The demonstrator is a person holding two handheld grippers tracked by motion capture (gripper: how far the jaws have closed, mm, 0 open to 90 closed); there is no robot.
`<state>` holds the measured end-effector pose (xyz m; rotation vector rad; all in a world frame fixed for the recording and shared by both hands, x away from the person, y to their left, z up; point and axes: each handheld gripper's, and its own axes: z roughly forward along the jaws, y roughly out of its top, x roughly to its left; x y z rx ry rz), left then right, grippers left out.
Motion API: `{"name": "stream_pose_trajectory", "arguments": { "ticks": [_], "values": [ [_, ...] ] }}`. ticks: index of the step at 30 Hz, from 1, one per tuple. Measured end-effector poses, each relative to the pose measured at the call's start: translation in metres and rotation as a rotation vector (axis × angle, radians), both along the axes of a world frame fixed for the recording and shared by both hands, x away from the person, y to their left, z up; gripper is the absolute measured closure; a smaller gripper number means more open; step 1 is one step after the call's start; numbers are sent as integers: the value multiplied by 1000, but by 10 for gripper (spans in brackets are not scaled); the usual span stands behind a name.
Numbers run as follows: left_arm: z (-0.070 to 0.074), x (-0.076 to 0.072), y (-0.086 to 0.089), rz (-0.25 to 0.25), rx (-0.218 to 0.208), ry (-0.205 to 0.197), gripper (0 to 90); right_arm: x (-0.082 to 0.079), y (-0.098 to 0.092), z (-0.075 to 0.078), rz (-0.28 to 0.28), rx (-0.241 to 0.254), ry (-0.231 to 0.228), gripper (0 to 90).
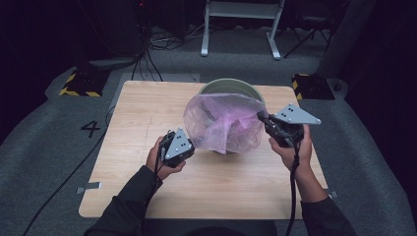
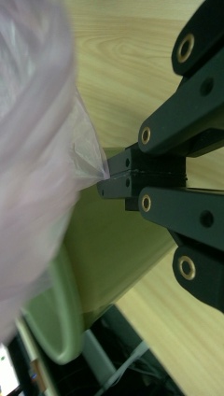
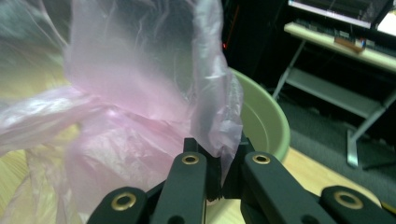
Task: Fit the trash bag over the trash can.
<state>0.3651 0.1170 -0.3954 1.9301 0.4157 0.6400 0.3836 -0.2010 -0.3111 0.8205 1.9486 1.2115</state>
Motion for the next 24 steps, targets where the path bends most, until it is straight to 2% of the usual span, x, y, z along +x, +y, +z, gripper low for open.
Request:
{"name": "stream_pose_trajectory", "arguments": {
  "ticks": [2,4,8,9,11,12,14,18,20,21,23,24],
  "values": [
    [-5,1,2,5,11,15,900,2,-2,-1,-7,-4,8,899],
    [-11,3,5,11,16,30,900,13,-9,-7,-18,13,50,899],
    [-18,5,10,24,27,48,900,22,-15,-13,-45,14,75,899],
    [-21,6,13,24,24,61,900,30,-19,-18,-57,25,100,899],
    [-25,6,15,29,34,67,900,35,-23,-21,-64,31,120,899],
    [-25,6,15,29,34,67,900,35,-23,-21,-64,31,120,899],
    [-29,5,17,31,71,74,900,43,-28,-26,-87,25,137,899],
    [-30,3,22,36,72,78,898,48,-34,-28,-93,36,153,899],
    [-26,0,26,29,60,74,843,50,-36,-28,-94,32,158,899],
    [-24,-3,30,45,40,76,843,50,-37,-28,-103,22,153,899],
    [-18,-10,35,81,-7,86,572,51,-41,-28,-106,21,153,899],
    [-15,-13,37,90,-15,85,490,51,-42,-27,-111,20,152,899]
  ]
}}
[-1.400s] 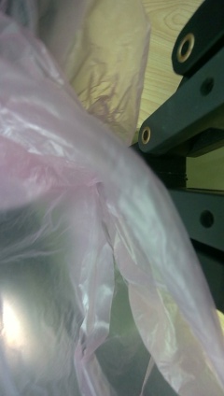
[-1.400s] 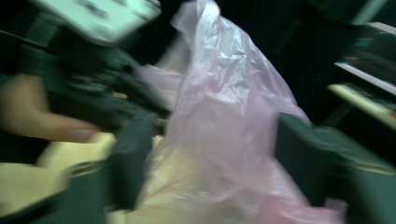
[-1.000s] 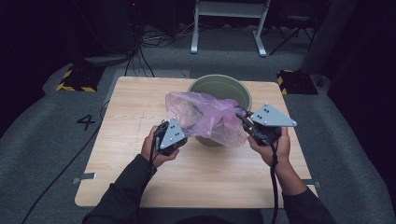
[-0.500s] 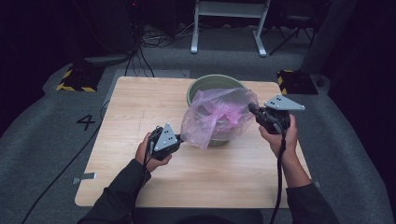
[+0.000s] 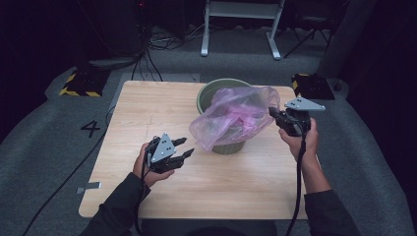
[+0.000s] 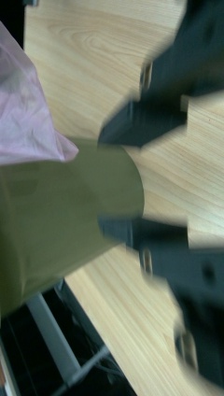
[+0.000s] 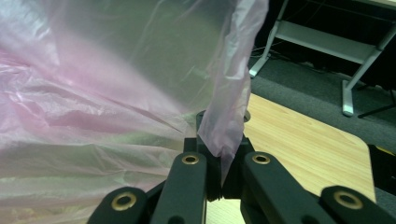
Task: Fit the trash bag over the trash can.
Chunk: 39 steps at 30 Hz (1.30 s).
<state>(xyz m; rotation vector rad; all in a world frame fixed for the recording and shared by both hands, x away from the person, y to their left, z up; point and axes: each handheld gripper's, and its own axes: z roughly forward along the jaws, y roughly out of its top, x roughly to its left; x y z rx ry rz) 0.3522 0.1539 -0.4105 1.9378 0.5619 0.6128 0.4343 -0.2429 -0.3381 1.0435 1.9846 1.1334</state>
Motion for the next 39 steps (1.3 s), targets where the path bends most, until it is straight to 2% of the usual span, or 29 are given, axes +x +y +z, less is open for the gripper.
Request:
{"name": "stream_pose_trajectory", "arguments": {
  "ticks": [2,3,7,8,11,12,14,15,16,17,18,19,20,21,22,23,24,25,26,27,30,31,32,33,34,35,36,37,39],
  "values": [
    [2,-3,2,4,-6,0,353,0,-1,1,3,2,-2,899],
    [9,-9,7,28,-40,-15,280,-1,-2,3,9,-2,-7,899],
    [25,-17,11,42,-96,-40,228,-3,0,6,18,-7,-16,898],
    [33,-19,11,61,-99,-68,222,-4,0,7,21,-9,-16,898],
    [57,-20,9,66,-148,-126,205,-4,3,8,24,-31,-25,898],
    [65,-18,8,71,-168,-128,204,-4,3,9,23,-41,-30,898],
    [79,-9,8,44,-223,-116,204,-4,4,9,23,-51,-33,899],
    [83,-5,7,39,-236,-112,206,-4,4,8,25,-51,-32,898],
    [83,-5,7,39,-236,-112,208,-4,4,8,26,-52,-31,898],
    [92,8,0,59,-220,-108,209,-3,4,8,24,-57,-32,898],
    [92,8,0,59,-220,-108,218,-3,4,8,24,-57,-32,898],
    [94,20,-8,74,-166,-123,231,-1,3,6,35,-52,-31,898],
    [94,27,-13,92,-138,-130,235,-1,3,5,34,-54,-31,898],
    [94,27,-13,92,-138,-130,262,0,3,4,32,-56,-32,897],
    [93,42,-20,99,-115,-112,312,1,3,3,33,-55,-31,896],
    [93,42,-20,99,-115,-112,361,1,3,3,33,-55,-31,896],
    [91,54,-25,127,-87,-135,425,4,3,0,30,-55,-29,894],
    [90,58,-26,120,-89,-138,504,5,3,-1,32,-52,-26,892],
    [90,58,-26,120,-89,-138,620,5,3,-1,32,-52,-26,892],
    [89,70,-27,98,-80,-137,705,8,2,-2,39,-44,-15,889],
    [86,85,-32,87,-54,-123,876,13,-1,-4,58,-13,8,881],
    [86,90,-32,77,-53,-105,896,15,-2,-4,61,-4,14,880],
    [86,90,-32,77,-53,-105,898,15,-2,-4,61,-4,14,880],
    [83,103,-34,92,-43,-76,899,21,-6,-7,55,13,27,892],
    [83,103,-34,92,-43,-76,899,21,-6,-7,55,13,27,892],
    [79,114,-34,112,-26,-52,899,27,-9,-12,45,21,58,899],
    [79,114,-34,112,-26,-52,899,27,-9,-12,45,21,58,899],
    [74,124,-33,131,-19,-19,899,32,-12,-16,27,22,92,900],
    [65,135,-31,161,-15,14,899,38,-14,-22,21,35,128,900]
  ]
}}
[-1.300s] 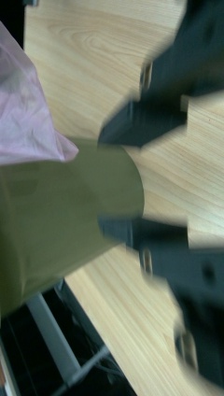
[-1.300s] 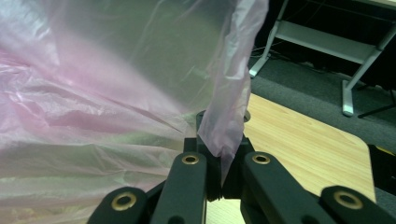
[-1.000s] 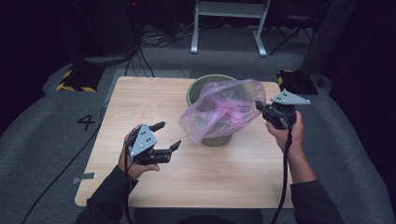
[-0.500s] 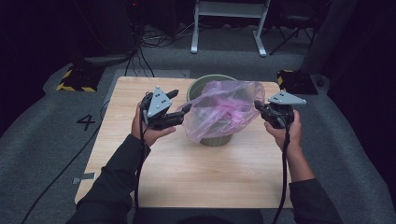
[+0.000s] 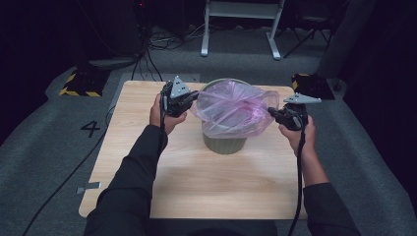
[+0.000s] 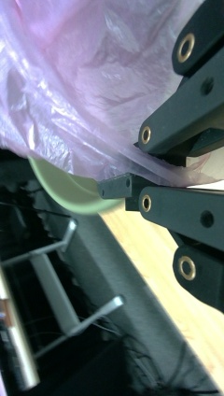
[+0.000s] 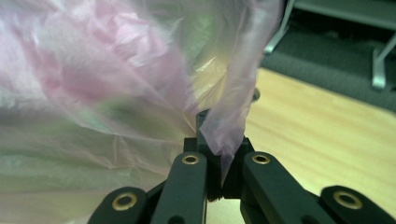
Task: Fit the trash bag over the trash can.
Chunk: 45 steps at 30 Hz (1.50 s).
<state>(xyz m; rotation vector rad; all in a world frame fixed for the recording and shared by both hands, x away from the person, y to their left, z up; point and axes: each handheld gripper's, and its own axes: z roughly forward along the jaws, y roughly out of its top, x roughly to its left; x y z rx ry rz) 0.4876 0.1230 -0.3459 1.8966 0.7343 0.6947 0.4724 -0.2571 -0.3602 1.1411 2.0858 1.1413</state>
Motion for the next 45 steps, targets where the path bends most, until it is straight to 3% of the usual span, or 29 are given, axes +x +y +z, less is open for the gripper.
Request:
{"name": "stream_pose_trajectory", "arguments": {
  "ticks": [1,2,5,6,7,9,17,22,30,34,37,38,39,41,42,44,45],
  "values": [
    [0,0,0,0,0,0,899,0,0,0,0,0,0,900],
    [-8,8,3,16,-21,34,899,6,-1,-7,8,8,50,900],
    [-16,14,6,26,-34,69,899,9,-1,-13,16,-2,71,900],
    [-26,21,8,48,-41,107,899,11,0,-19,24,-15,94,900],
    [-26,21,8,48,-41,107,899,11,0,-19,24,-15,94,900],
    [-37,28,10,52,-31,152,899,14,1,-24,33,-10,113,900],
    [-54,25,7,-7,-66,181,899,15,10,-29,84,4,115,900],
    [-56,11,10,-51,-59,158,899,7,13,-28,133,19,114,900],
    [-60,-21,32,-99,-72,143,899,-8,12,-29,187,18,123,900],
    [-60,-36,43,-112,-75,132,899,-18,7,-29,212,18,118,900],
    [-57,-40,50,-85,-75,109,853,-22,6,-27,214,-2,111,892],
    [-51,-43,59,-68,-119,81,827,-24,4,-25,204,-20,79,825],
    [-51,-43,59,-68,-119,81,788,-25,3,-24,211,-14,58,801],
    [-40,-45,71,-1,-170,40,644,-26,1,-21,187,-18,29,617],
    [-37,-46,74,7,-188,33,570,-26,0,-18,185,-14,11,524],
    [-28,-49,82,20,-247,3,478,-27,-5,-14,172,1,-9,416],
    [-28,-49,82,20,-247,3,416,-27,-5,-14,172,1,-9,416]
  ]
}}
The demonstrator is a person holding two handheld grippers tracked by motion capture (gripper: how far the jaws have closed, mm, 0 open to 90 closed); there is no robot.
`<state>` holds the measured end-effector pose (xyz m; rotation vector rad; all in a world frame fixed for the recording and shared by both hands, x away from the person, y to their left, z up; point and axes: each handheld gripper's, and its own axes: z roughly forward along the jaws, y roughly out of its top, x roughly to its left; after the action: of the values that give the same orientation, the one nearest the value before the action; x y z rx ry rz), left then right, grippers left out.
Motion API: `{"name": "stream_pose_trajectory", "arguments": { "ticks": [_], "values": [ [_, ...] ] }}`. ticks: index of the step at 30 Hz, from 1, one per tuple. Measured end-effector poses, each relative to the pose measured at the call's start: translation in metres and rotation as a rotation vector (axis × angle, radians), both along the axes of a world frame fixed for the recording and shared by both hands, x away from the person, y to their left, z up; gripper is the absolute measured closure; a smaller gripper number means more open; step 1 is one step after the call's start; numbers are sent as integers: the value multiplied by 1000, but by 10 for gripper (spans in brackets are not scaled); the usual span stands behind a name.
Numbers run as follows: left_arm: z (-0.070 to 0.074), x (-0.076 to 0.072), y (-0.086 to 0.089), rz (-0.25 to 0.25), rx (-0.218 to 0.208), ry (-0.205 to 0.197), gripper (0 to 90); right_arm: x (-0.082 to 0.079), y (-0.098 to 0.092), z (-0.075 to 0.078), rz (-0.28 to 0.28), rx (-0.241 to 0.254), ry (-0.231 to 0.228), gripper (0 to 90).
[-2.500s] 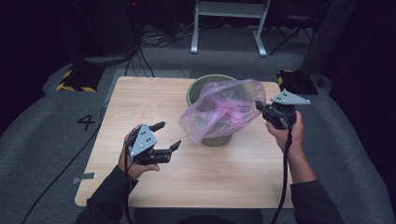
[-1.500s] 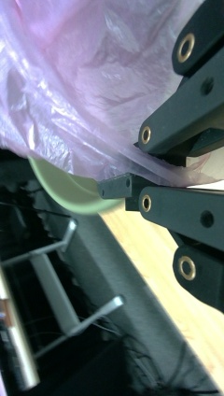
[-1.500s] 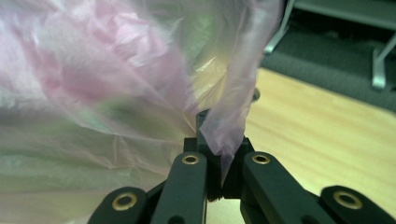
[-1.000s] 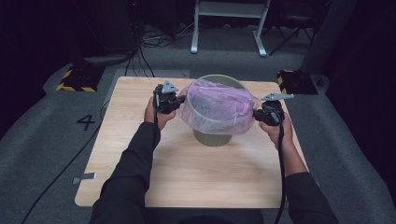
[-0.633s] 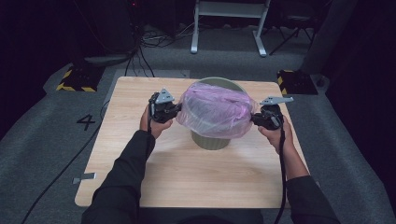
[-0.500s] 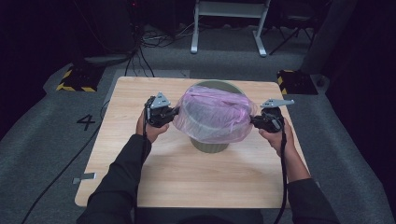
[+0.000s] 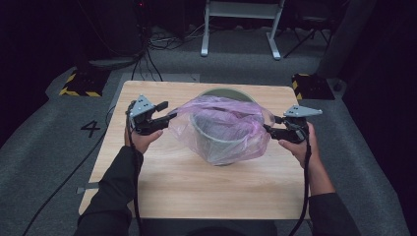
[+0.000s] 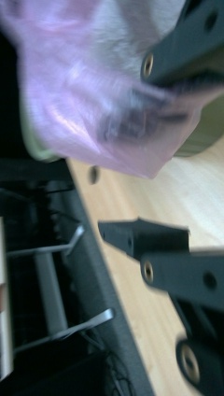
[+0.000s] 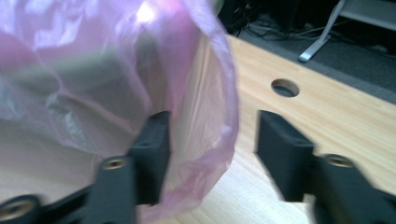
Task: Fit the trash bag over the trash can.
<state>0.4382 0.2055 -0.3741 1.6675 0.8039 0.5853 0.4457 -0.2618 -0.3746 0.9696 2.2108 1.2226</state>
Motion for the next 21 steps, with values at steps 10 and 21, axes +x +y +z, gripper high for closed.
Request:
{"name": "stream_pose_trajectory", "arguments": {
  "ticks": [10,21],
  "values": [
    [16,-10,0,-56,11,-19,297,-22,-12,22,127,36,-96,215],
    [23,2,-9,-36,17,-8,329,-26,-8,47,182,137,-143,186]
  ]
}}
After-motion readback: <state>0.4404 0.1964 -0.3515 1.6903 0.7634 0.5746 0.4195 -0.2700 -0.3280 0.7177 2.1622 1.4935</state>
